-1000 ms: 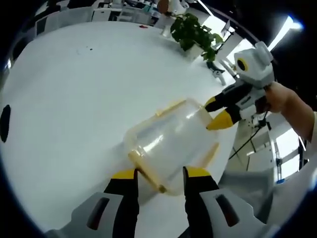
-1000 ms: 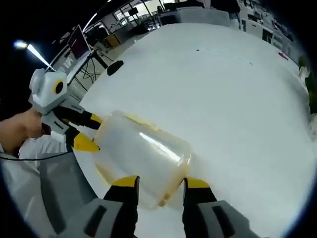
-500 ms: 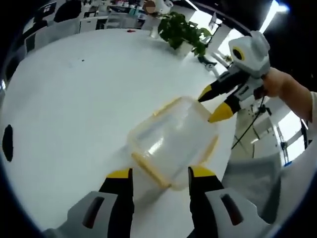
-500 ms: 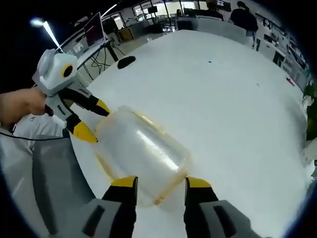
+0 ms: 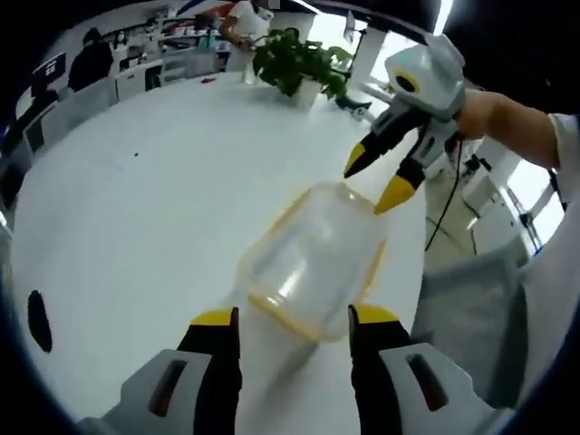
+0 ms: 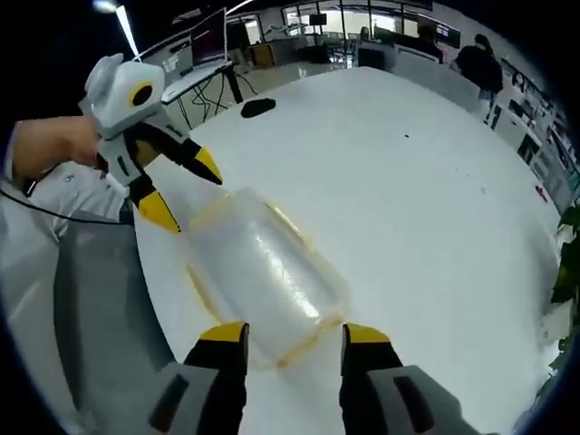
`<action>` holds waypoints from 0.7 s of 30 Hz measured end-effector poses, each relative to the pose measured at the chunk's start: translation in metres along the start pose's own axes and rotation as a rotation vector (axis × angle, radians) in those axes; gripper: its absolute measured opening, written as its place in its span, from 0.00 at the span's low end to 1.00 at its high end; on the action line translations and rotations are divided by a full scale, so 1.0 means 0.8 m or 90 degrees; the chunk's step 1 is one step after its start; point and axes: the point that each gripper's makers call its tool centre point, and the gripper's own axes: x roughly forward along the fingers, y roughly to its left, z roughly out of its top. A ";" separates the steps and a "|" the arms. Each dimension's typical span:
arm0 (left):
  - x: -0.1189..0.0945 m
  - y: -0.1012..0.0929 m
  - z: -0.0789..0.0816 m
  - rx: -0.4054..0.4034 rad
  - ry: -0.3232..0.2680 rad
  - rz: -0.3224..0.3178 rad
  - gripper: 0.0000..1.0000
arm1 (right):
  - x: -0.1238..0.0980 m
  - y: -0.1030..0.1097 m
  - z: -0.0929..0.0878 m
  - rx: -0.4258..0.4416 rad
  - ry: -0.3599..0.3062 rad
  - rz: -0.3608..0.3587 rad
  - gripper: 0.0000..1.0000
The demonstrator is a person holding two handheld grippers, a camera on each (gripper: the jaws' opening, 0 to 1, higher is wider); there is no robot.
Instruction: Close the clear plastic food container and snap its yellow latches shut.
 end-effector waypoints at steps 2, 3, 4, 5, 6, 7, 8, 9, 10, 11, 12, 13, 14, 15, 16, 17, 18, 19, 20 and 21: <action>-0.001 -0.001 0.005 0.018 -0.006 -0.001 0.45 | -0.001 -0.001 0.001 -0.005 -0.003 0.000 0.37; -0.002 -0.003 0.009 0.026 -0.007 -0.003 0.45 | -0.001 0.000 0.001 -0.007 -0.004 0.003 0.36; -0.002 -0.004 0.011 0.033 -0.009 -0.006 0.44 | -0.001 0.001 0.001 -0.008 -0.004 0.003 0.36; -0.002 -0.005 0.014 0.043 -0.011 -0.007 0.44 | -0.001 0.001 0.000 -0.011 -0.003 0.003 0.36; -0.002 -0.004 0.016 0.053 -0.013 -0.002 0.43 | -0.001 0.001 0.000 -0.018 -0.001 0.003 0.36; -0.003 -0.005 0.020 0.064 -0.017 -0.001 0.42 | -0.001 0.003 0.000 -0.029 0.001 0.004 0.36; -0.003 -0.007 0.024 0.072 -0.021 -0.007 0.42 | -0.001 0.002 -0.002 -0.042 0.007 0.003 0.36; -0.002 -0.010 0.027 0.077 -0.026 -0.013 0.42 | -0.001 0.002 -0.002 -0.057 0.011 0.002 0.36; -0.002 -0.011 0.029 0.082 -0.026 -0.015 0.42 | -0.002 0.002 -0.001 -0.078 0.011 -0.001 0.37; -0.001 -0.012 0.031 0.088 -0.026 -0.016 0.42 | -0.002 0.003 -0.001 -0.091 0.012 -0.003 0.37; -0.001 -0.014 0.034 0.099 -0.031 -0.020 0.41 | -0.002 0.004 -0.001 -0.098 0.012 -0.004 0.38; -0.001 -0.015 0.036 0.108 -0.033 -0.021 0.41 | -0.003 0.005 0.001 -0.107 0.010 -0.004 0.38; -0.001 -0.018 0.039 0.118 -0.038 -0.025 0.41 | -0.003 0.005 0.001 -0.108 0.011 -0.004 0.38; -0.001 -0.021 0.041 0.119 -0.043 -0.033 0.41 | -0.003 0.005 0.003 -0.111 0.008 -0.003 0.38; 0.000 -0.027 0.044 0.117 -0.053 -0.049 0.42 | -0.003 0.006 0.004 -0.114 0.005 -0.001 0.38; 0.000 -0.028 0.044 0.119 -0.051 -0.053 0.42 | -0.004 0.007 0.009 -0.121 -0.005 0.001 0.38; 0.000 -0.030 0.045 0.124 -0.052 -0.059 0.42 | -0.004 0.008 0.011 -0.124 -0.009 0.003 0.38; 0.001 -0.034 0.049 0.148 -0.058 -0.064 0.41 | -0.005 0.008 0.012 -0.124 -0.009 0.004 0.37; 0.001 -0.034 0.049 0.155 -0.056 -0.062 0.41 | -0.005 0.010 0.015 -0.128 -0.014 0.009 0.36; 0.002 -0.035 0.049 0.158 -0.054 -0.063 0.40 | -0.006 0.013 0.018 -0.135 -0.022 0.016 0.35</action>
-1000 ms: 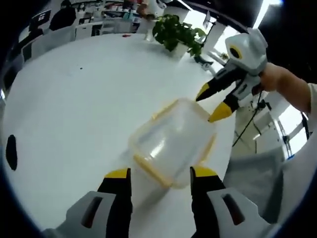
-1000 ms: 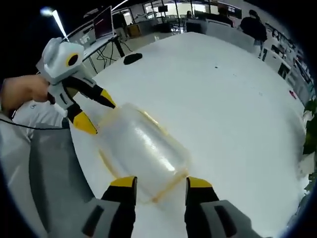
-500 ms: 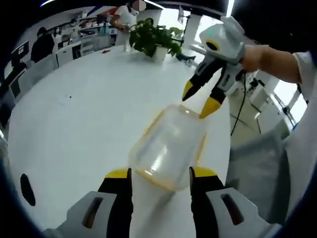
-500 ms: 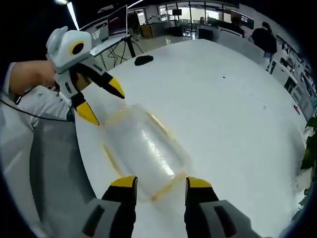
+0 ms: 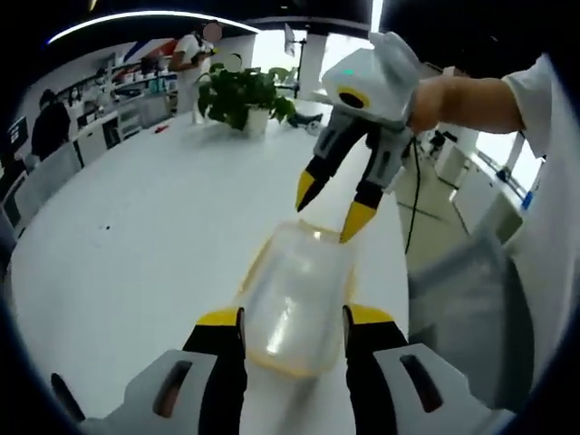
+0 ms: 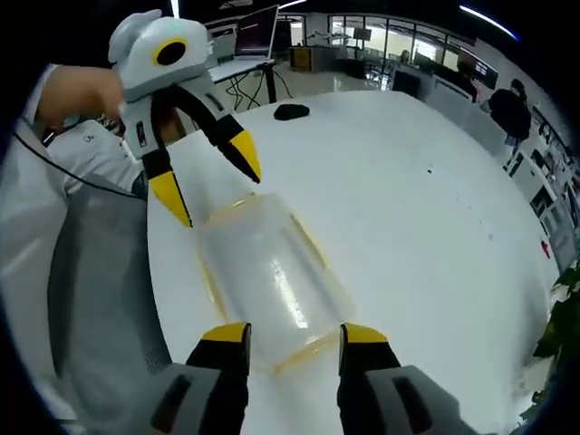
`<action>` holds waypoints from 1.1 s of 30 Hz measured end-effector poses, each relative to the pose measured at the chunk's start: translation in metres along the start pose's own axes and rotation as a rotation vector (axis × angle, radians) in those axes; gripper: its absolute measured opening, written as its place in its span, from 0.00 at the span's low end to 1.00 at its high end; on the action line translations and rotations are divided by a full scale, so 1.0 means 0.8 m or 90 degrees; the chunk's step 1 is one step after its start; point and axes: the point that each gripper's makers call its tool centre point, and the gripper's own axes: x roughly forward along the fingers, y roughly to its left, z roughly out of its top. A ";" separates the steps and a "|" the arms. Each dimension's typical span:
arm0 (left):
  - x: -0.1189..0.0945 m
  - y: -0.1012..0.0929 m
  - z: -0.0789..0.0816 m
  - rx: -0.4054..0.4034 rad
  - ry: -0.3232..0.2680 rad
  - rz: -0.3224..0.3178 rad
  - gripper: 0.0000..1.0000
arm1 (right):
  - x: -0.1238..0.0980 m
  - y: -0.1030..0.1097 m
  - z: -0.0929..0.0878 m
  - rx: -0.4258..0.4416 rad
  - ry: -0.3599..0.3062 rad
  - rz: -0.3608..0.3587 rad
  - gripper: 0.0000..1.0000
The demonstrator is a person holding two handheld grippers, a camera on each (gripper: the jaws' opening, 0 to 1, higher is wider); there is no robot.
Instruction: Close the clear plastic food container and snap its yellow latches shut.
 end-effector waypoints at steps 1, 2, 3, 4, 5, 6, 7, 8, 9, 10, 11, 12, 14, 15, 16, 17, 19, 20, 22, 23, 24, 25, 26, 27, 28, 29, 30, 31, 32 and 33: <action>0.002 0.000 0.000 0.003 0.005 -0.002 0.41 | 0.000 0.005 0.004 -0.003 -0.012 0.017 0.35; 0.002 0.000 0.000 0.004 0.005 -0.002 0.41 | 0.000 0.005 0.005 0.004 -0.013 0.022 0.35; 0.002 0.000 0.002 0.006 0.002 -0.005 0.41 | 0.001 0.004 0.006 0.002 -0.013 0.021 0.35; 0.003 0.001 0.003 0.008 0.000 -0.005 0.40 | 0.000 0.004 0.010 -0.013 -0.021 0.021 0.36; 0.004 0.002 0.004 0.018 0.000 -0.005 0.40 | -0.001 0.005 0.015 -0.030 -0.032 0.023 0.36; 0.004 0.002 0.004 0.024 0.003 -0.005 0.40 | -0.001 0.008 0.018 -0.037 -0.038 0.029 0.36; 0.004 0.002 0.005 0.029 0.003 -0.007 0.39 | -0.002 0.012 0.023 -0.046 -0.050 0.041 0.36; 0.005 0.002 0.006 0.031 0.004 -0.010 0.39 | -0.002 0.017 0.030 -0.058 -0.064 0.052 0.37; 0.005 0.002 0.005 0.036 0.008 -0.012 0.39 | -0.003 0.020 0.033 -0.068 -0.069 0.057 0.36; 0.006 0.003 0.006 0.049 0.010 -0.013 0.38 | -0.003 0.022 0.034 -0.077 -0.071 0.059 0.37; 0.006 0.003 0.007 0.051 0.008 -0.015 0.38 | -0.003 0.023 0.038 -0.085 -0.077 0.061 0.37; 0.007 0.002 0.010 0.058 0.005 -0.021 0.38 | -0.003 0.025 0.040 -0.089 -0.080 0.064 0.37; 0.007 0.002 0.013 0.060 0.005 -0.023 0.38 | -0.003 0.023 0.043 -0.093 -0.086 0.062 0.37; 0.008 0.002 0.014 0.062 0.004 -0.023 0.37 | -0.002 0.023 0.045 -0.096 -0.088 0.062 0.37; 0.008 0.001 0.016 0.067 0.002 -0.025 0.37 | -0.002 0.022 0.047 -0.097 -0.091 0.062 0.38; 0.009 -0.001 0.018 0.067 -0.002 -0.031 0.37 | -0.002 0.023 0.049 -0.099 -0.095 0.065 0.38; 0.011 -0.002 0.019 0.076 0.001 -0.037 0.37 | -0.001 0.025 0.052 -0.106 -0.097 0.072 0.37; 0.012 -0.003 0.020 0.086 0.001 -0.039 0.37 | 0.000 0.025 0.052 -0.112 -0.096 0.075 0.36; 0.014 -0.006 0.021 0.089 0.003 -0.045 0.36 | 0.002 0.026 0.051 -0.129 -0.088 0.077 0.36; 0.015 -0.007 0.023 0.091 0.001 -0.049 0.36 | 0.002 0.028 0.051 -0.135 -0.089 0.083 0.37; 0.017 -0.007 0.023 0.092 0.001 -0.050 0.36 | 0.002 0.030 0.052 -0.140 -0.093 0.089 0.38; 0.018 -0.008 0.024 0.093 0.002 -0.050 0.35 | 0.003 0.032 0.053 -0.143 -0.095 0.093 0.37; 0.020 -0.009 0.024 0.101 0.003 -0.054 0.35 | 0.004 0.033 0.052 -0.148 -0.092 0.094 0.37; 0.021 -0.010 0.023 0.106 0.004 -0.055 0.35 | 0.006 0.032 0.052 -0.153 -0.088 0.091 0.37; 0.024 -0.012 0.023 0.112 0.005 -0.058 0.35 | 0.009 0.030 0.051 -0.161 -0.084 0.085 0.37; 0.026 -0.013 0.023 0.115 0.006 -0.062 0.35 | 0.010 0.030 0.051 -0.161 -0.082 0.086 0.37; 0.028 -0.014 0.021 0.120 0.010 -0.063 0.34 | 0.012 0.030 0.050 -0.160 -0.080 0.091 0.37; 0.029 -0.014 0.020 0.124 0.013 -0.062 0.34 | 0.014 0.030 0.050 -0.161 -0.078 0.093 0.37; 0.032 -0.015 0.018 0.129 0.017 -0.063 0.34 | 0.015 0.030 0.050 -0.164 -0.077 0.093 0.37; 0.033 -0.016 0.018 0.130 0.017 -0.065 0.34 | 0.016 0.032 0.051 -0.169 -0.077 0.096 0.37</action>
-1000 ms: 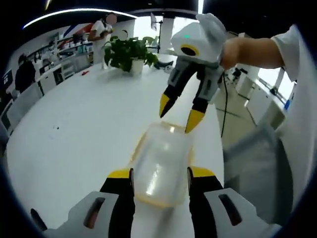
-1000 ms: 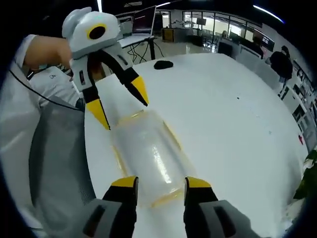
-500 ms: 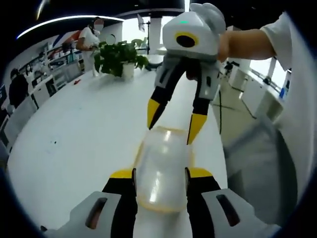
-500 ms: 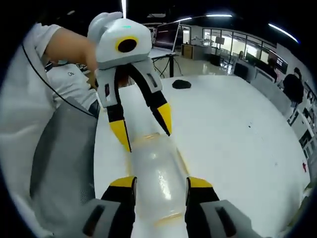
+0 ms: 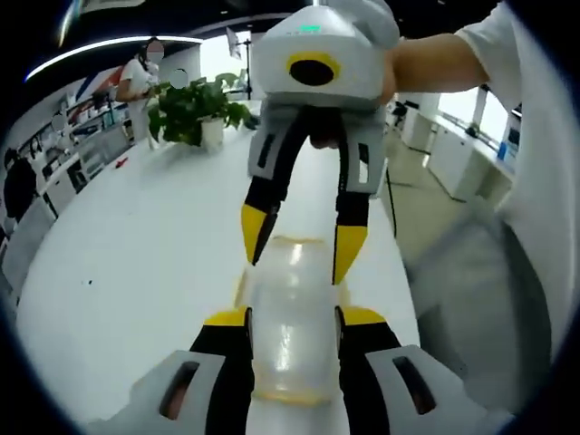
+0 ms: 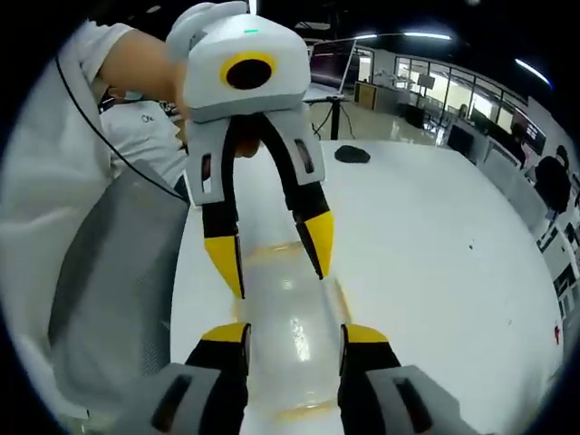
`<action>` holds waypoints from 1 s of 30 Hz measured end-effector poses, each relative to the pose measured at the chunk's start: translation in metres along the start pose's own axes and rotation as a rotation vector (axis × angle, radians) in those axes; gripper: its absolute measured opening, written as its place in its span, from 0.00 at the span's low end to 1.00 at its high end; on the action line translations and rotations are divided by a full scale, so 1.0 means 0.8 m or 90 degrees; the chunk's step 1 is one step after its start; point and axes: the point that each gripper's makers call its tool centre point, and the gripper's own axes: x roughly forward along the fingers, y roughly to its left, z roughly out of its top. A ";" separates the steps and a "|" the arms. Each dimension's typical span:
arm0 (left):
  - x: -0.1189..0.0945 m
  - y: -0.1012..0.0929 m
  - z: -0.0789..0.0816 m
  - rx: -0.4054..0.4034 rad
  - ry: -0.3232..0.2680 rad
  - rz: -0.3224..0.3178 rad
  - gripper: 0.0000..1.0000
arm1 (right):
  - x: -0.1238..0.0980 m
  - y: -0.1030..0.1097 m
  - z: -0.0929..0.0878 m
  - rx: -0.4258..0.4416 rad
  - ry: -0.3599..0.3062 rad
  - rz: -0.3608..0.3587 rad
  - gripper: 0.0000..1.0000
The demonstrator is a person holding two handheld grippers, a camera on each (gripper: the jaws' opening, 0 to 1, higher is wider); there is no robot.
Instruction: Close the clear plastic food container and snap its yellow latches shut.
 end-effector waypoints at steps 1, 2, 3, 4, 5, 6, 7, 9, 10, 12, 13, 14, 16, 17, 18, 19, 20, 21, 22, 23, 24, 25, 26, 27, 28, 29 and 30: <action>0.002 -0.001 0.000 0.002 0.001 -0.002 0.34 | 0.001 0.000 0.000 -0.002 0.000 0.002 0.37; 0.003 -0.002 0.000 0.003 0.001 -0.004 0.34 | 0.004 0.000 0.001 -0.005 0.002 0.003 0.37; 0.005 -0.003 0.001 0.004 0.001 -0.006 0.33 | 0.005 -0.001 0.000 -0.006 0.005 0.002 0.37; 0.007 -0.003 0.000 0.007 0.003 -0.007 0.33 | 0.006 -0.001 0.000 -0.006 0.007 0.003 0.38; 0.008 -0.003 -0.001 0.010 0.004 -0.008 0.33 | 0.008 -0.001 0.000 -0.008 0.008 0.004 0.38; 0.010 -0.002 -0.002 0.014 0.007 -0.007 0.32 | 0.010 -0.003 0.000 -0.011 0.009 0.002 0.38; 0.012 -0.002 -0.003 0.016 0.009 -0.009 0.32 | 0.011 -0.003 -0.001 -0.012 0.011 0.004 0.37; 0.015 -0.003 -0.006 0.023 0.015 -0.012 0.32 | 0.014 -0.005 -0.002 -0.017 0.014 0.007 0.37; 0.016 -0.004 -0.007 0.031 0.019 -0.013 0.32 | 0.015 -0.007 -0.002 -0.020 0.015 0.006 0.36; 0.018 -0.007 -0.007 0.036 0.019 -0.022 0.32 | 0.017 -0.008 -0.004 -0.017 0.018 0.012 0.35; 0.020 -0.007 -0.008 0.040 0.023 -0.021 0.31 | 0.017 -0.007 -0.003 -0.018 0.015 0.018 0.36; 0.021 -0.007 -0.009 0.041 0.025 -0.022 0.31 | 0.018 -0.006 -0.003 -0.019 0.014 0.020 0.36; 0.023 -0.007 -0.011 0.043 0.028 -0.023 0.31 | 0.021 -0.008 -0.006 -0.022 0.023 0.022 0.36; 0.025 -0.007 -0.013 0.047 0.032 -0.023 0.31 | 0.022 -0.009 -0.007 -0.026 0.026 0.021 0.36; 0.025 -0.007 -0.014 0.050 0.033 -0.022 0.31 | 0.022 -0.009 -0.008 -0.027 0.027 0.023 0.36; 0.026 -0.007 -0.014 0.053 0.036 -0.023 0.30 | 0.023 -0.008 -0.008 -0.028 0.027 0.027 0.37; 0.027 -0.008 -0.014 0.055 0.037 -0.025 0.31 | 0.023 -0.008 -0.008 -0.031 0.028 0.028 0.37; 0.028 -0.008 -0.015 0.058 0.039 -0.026 0.31 | 0.024 -0.009 -0.009 -0.031 0.029 0.028 0.37; 0.028 -0.008 -0.015 0.061 0.040 -0.025 0.31 | 0.025 -0.011 -0.011 -0.029 0.033 0.027 0.37; 0.029 -0.008 -0.016 0.062 0.040 -0.026 0.32 | 0.025 -0.012 -0.011 -0.027 0.033 0.027 0.37; 0.030 -0.009 -0.016 0.063 0.041 -0.027 0.33 | 0.025 -0.013 -0.011 -0.026 0.031 0.026 0.37; 0.030 -0.010 -0.016 0.061 0.041 -0.026 0.34 | 0.025 -0.013 -0.011 -0.026 0.031 0.026 0.37; 0.031 -0.011 -0.016 0.055 0.040 -0.027 0.34 | 0.026 -0.014 -0.011 -0.026 0.031 0.026 0.37; 0.031 -0.012 -0.017 0.054 0.041 -0.027 0.35 | 0.026 -0.015 -0.011 -0.026 0.033 0.025 0.38; 0.032 -0.015 -0.017 0.052 0.039 -0.030 0.37 | 0.026 -0.016 -0.011 -0.026 0.033 0.024 0.38; 0.032 -0.017 -0.018 0.050 0.038 -0.032 0.38 | 0.026 -0.017 -0.011 -0.025 0.033 0.024 0.38; 0.032 -0.018 -0.018 0.050 0.038 -0.031 0.39 | 0.027 -0.017 -0.011 -0.024 0.032 0.024 0.38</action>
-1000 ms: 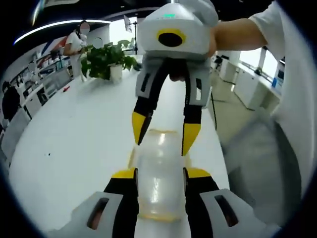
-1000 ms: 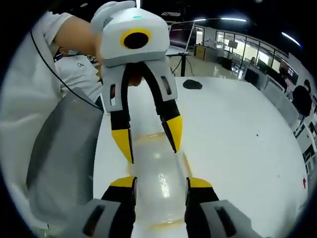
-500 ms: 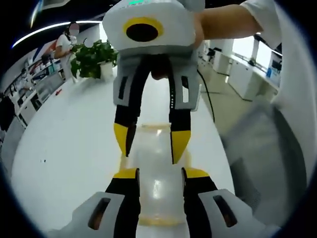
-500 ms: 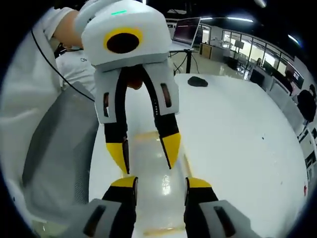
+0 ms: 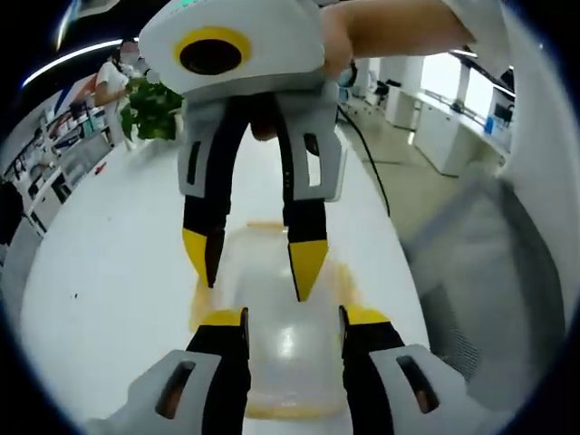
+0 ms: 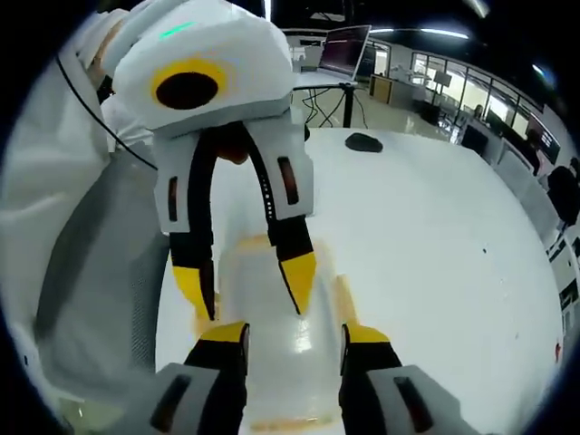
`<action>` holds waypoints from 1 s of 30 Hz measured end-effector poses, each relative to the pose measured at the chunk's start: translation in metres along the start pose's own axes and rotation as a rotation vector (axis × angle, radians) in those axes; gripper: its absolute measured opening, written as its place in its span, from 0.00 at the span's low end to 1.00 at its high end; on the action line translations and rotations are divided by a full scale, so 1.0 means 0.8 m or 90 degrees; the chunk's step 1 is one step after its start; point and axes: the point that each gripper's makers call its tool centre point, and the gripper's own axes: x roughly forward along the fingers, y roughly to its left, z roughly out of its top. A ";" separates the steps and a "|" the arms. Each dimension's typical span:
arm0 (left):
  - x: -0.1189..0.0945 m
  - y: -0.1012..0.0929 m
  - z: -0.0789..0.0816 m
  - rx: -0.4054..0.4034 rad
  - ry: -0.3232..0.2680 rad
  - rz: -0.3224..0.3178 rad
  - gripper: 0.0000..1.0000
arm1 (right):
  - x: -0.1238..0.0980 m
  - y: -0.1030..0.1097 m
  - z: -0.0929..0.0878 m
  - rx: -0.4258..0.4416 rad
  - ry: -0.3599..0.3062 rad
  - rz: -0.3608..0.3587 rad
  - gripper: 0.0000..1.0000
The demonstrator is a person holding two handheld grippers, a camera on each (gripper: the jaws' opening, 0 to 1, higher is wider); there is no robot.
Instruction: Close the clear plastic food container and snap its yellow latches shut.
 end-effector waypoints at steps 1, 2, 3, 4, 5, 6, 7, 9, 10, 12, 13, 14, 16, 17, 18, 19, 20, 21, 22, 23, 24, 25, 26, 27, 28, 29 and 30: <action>0.000 -0.002 -0.001 0.001 0.000 0.001 0.40 | 0.001 -0.001 0.000 -0.001 0.000 -0.001 0.38; 0.000 -0.002 0.000 0.001 -0.003 0.002 0.42 | 0.001 -0.002 0.000 -0.003 0.000 -0.002 0.39; 0.000 -0.002 -0.001 -0.002 -0.005 0.004 0.42 | 0.002 -0.002 -0.001 -0.002 0.001 0.000 0.40; 0.000 -0.002 -0.002 0.003 -0.001 0.010 0.42 | 0.004 -0.002 -0.001 -0.001 0.001 0.003 0.41; 0.000 -0.003 -0.002 0.007 -0.003 0.012 0.42 | 0.005 -0.001 -0.002 -0.001 0.005 0.008 0.44; 0.000 -0.003 -0.003 0.010 -0.001 0.019 0.43 | 0.006 -0.001 -0.004 -0.002 0.008 0.011 0.46; 0.000 -0.003 -0.005 0.019 0.007 0.027 0.43 | 0.008 -0.001 -0.005 -0.001 0.012 0.016 0.47; 0.000 -0.003 -0.005 0.047 0.013 0.036 0.44 | 0.010 -0.001 -0.007 -0.002 0.018 0.020 0.48; 0.001 -0.005 -0.005 0.049 0.014 0.037 0.44 | 0.010 -0.001 -0.003 -0.009 0.008 0.024 0.48; 0.000 -0.002 -0.004 0.063 0.016 0.049 0.44 | 0.010 -0.003 -0.004 -0.001 0.012 0.023 0.49; -0.002 0.005 -0.003 0.089 0.021 0.071 0.45 | 0.010 -0.005 -0.005 -0.005 0.018 0.019 0.49; -0.002 0.005 -0.002 0.092 0.019 0.073 0.46 | 0.010 -0.007 -0.006 -0.011 0.022 0.017 0.50; -0.001 0.007 -0.001 0.092 0.019 0.085 0.47 | 0.011 -0.010 -0.009 -0.015 0.032 0.014 0.49; -0.002 0.013 -0.001 0.098 0.024 0.107 0.48 | 0.012 -0.011 -0.014 -0.019 0.045 0.012 0.49; -0.003 0.016 -0.001 0.111 0.028 0.124 0.50 | 0.011 -0.012 -0.016 -0.026 0.052 0.010 0.49; -0.002 0.016 0.000 0.114 0.025 0.130 0.51 | 0.011 -0.012 -0.012 -0.016 0.042 0.012 0.49; -0.002 0.011 0.001 0.109 0.020 0.120 0.51 | 0.010 -0.013 -0.014 -0.020 0.046 0.010 0.49; -0.003 0.014 0.002 0.133 0.025 0.141 0.52 | 0.010 -0.013 -0.014 -0.019 0.046 0.010 0.50; -0.004 0.015 0.002 0.164 0.036 0.155 0.53 | 0.011 -0.013 -0.015 -0.010 0.049 0.012 0.50; -0.002 0.010 0.004 0.152 0.027 0.152 0.53 | 0.011 -0.013 -0.015 -0.007 0.050 0.013 0.50; -0.001 0.010 0.004 0.151 0.029 0.155 0.54 | 0.011 -0.014 -0.015 -0.010 0.050 0.013 0.50; -0.002 0.014 0.004 0.162 0.034 0.173 0.55 | 0.011 -0.014 -0.015 -0.010 0.050 0.012 0.51; -0.002 0.014 0.007 0.161 0.025 0.177 0.57 | 0.011 -0.014 -0.015 -0.009 0.052 0.012 0.51; -0.002 0.015 0.007 0.159 0.025 0.180 0.57 | 0.011 -0.013 -0.015 -0.007 0.053 0.013 0.50; -0.001 0.015 0.006 0.151 0.024 0.180 0.56 | 0.011 -0.012 -0.015 -0.010 0.053 0.015 0.50; -0.002 0.015 0.006 0.148 0.023 0.181 0.56 | 0.011 -0.011 -0.015 -0.013 0.054 0.014 0.49; -0.002 0.008 0.011 0.126 0.010 0.163 0.55 | 0.010 -0.011 -0.014 -0.015 0.054 0.015 0.49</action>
